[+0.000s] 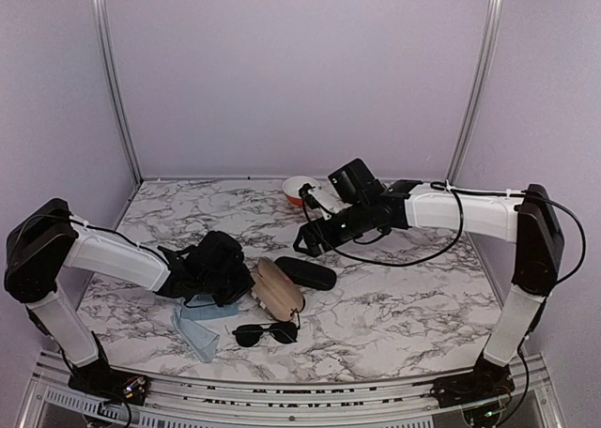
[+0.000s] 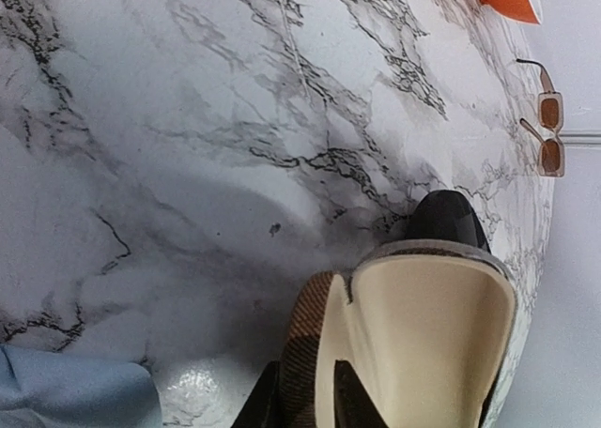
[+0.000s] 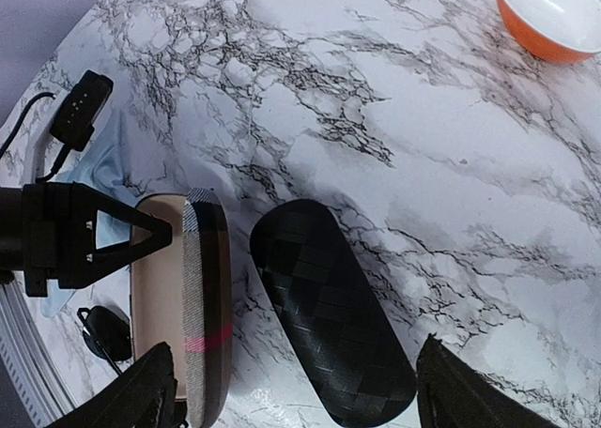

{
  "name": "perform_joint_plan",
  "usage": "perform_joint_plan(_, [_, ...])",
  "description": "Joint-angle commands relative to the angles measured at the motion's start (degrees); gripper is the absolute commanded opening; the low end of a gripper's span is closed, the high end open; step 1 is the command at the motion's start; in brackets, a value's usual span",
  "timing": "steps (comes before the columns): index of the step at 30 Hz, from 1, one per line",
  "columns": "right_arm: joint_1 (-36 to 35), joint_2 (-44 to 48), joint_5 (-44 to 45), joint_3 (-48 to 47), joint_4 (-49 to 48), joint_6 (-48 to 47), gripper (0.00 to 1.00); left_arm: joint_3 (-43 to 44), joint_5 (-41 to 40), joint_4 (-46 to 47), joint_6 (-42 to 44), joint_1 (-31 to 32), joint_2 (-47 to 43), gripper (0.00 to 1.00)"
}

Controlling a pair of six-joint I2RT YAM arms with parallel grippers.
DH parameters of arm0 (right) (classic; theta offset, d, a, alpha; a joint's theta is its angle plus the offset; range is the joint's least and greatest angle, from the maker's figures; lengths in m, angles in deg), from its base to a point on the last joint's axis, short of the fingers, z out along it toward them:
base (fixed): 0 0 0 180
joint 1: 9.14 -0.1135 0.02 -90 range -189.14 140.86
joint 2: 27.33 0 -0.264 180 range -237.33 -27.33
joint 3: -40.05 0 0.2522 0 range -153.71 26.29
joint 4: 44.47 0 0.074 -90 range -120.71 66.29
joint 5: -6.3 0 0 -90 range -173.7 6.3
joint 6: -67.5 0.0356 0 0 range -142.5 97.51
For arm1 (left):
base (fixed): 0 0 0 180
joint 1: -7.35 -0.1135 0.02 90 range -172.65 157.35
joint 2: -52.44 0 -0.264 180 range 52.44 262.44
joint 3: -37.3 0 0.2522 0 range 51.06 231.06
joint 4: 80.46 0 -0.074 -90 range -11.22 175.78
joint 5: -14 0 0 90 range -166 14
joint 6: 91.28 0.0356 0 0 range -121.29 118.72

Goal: Organize the sunglasses
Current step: Move the sunglasses case to the center of the board.

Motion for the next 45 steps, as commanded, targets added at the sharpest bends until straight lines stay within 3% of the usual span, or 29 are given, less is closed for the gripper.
perform_joint_plan(1, [-0.12, 1.23, 0.03, -0.75, -1.01, 0.92, 0.86, 1.06, 0.61, 2.52, -0.56, 0.74, 1.79, 0.10])
perform_joint_plan(7, [-0.65, 1.71, -3.36, 0.16, -1.38, 0.77, 0.84, 0.09, 0.83, 5.29, -3.41, 1.07, 4.26, 0.00])
perform_joint_plan(11, [-2.36, 2.02, -6.87, 1.45, -1.99, -0.37, 0.83, -0.74, 0.41, 6.84, -7.30, 1.07, 5.18, 0.03])
perform_joint_plan(19, [-2.92, 1.40, -5.33, 2.81, -1.75, -0.23, 0.81, -1.49, -2.82, 9.83, -15.94, 1.07, 6.21, 0.03])
perform_joint_plan(26, [-2.85, 1.15, -5.05, 2.74, -2.34, 0.26, 0.81, -0.77, -3.80, 12.59, -18.37, 1.07, 8.58, 0.05])
perform_joint_plan(33, [-2.93, 1.41, -5.21, 2.62, -2.03, 0.68, 0.81, -0.15, -2.71, 14.34, -18.46, 1.07, 10.71, 0.12])
perform_joint_plan(45, [-2.88, 1.45, -6.90, 3.65, -3.20, 1.54, 0.80, -3.15, -2.51, 14.65, -17.98, 1.07, 8.86, 0.36])
